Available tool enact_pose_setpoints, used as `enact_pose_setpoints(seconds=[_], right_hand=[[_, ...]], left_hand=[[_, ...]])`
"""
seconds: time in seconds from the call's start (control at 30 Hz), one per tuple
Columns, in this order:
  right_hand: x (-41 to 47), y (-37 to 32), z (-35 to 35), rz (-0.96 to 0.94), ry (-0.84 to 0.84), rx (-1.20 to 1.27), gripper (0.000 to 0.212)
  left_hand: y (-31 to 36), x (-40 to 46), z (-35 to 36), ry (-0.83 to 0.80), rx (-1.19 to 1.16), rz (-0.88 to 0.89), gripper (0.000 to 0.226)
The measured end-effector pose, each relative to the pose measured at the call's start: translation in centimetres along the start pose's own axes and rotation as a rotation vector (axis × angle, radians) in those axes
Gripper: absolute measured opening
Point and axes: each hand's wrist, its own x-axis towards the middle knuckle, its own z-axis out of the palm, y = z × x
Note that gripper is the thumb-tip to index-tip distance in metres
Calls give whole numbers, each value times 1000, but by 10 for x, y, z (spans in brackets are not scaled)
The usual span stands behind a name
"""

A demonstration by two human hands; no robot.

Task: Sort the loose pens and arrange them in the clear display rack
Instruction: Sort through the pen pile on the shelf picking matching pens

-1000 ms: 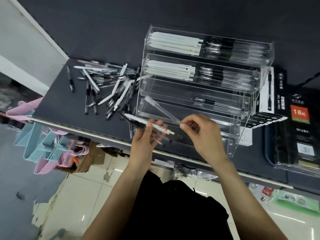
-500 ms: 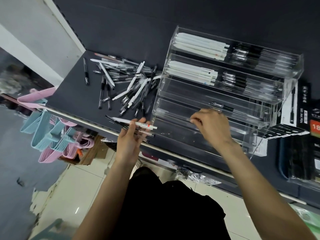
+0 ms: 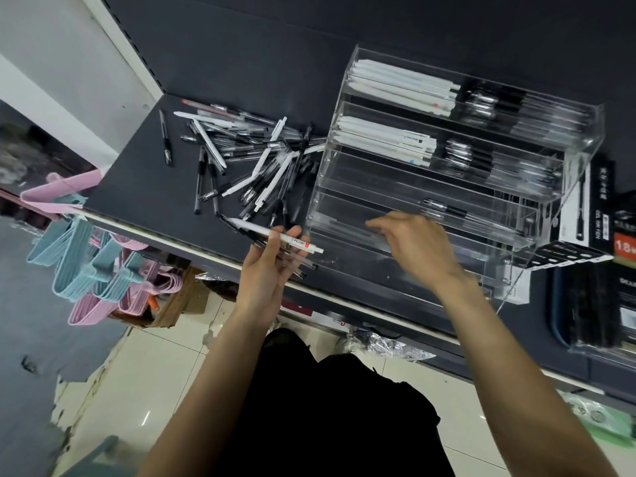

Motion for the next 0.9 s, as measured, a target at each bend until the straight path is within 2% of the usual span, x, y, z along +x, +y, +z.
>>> enact_pose_setpoints(seconds=[0.1, 0.17, 0.27, 0.4, 0.6, 0.7, 0.8, 0.9], right_hand=[[-11, -21, -13, 11, 172, 318, 25], [-18, -45, -19, 9, 184, 503, 24], [-20, -69, -8, 10, 189, 529, 19], [-13, -72, -2, 59, 258, 508, 15], [-7, -64, -17, 47, 260, 441, 12], [-3, -44, -41, 60, 365, 327, 10], [11, -17, -76, 102, 491, 147, 11], [37, 2, -98, 85, 476, -42, 15]], left_hand=[[0, -3, 10, -49, -10, -6, 26], [0, -6, 18, -107, -21, -14, 23], [-1, -7, 29, -185, -18, -27, 23], [1, -9, 35, -251, -3, -30, 24], [4, -6, 46, -351, 20, -40, 28], [9, 1, 51, -367, 18, -20, 30], [15, 12, 50, -314, -16, -11, 28], [20, 22, 44, -262, -136, -46, 26]])
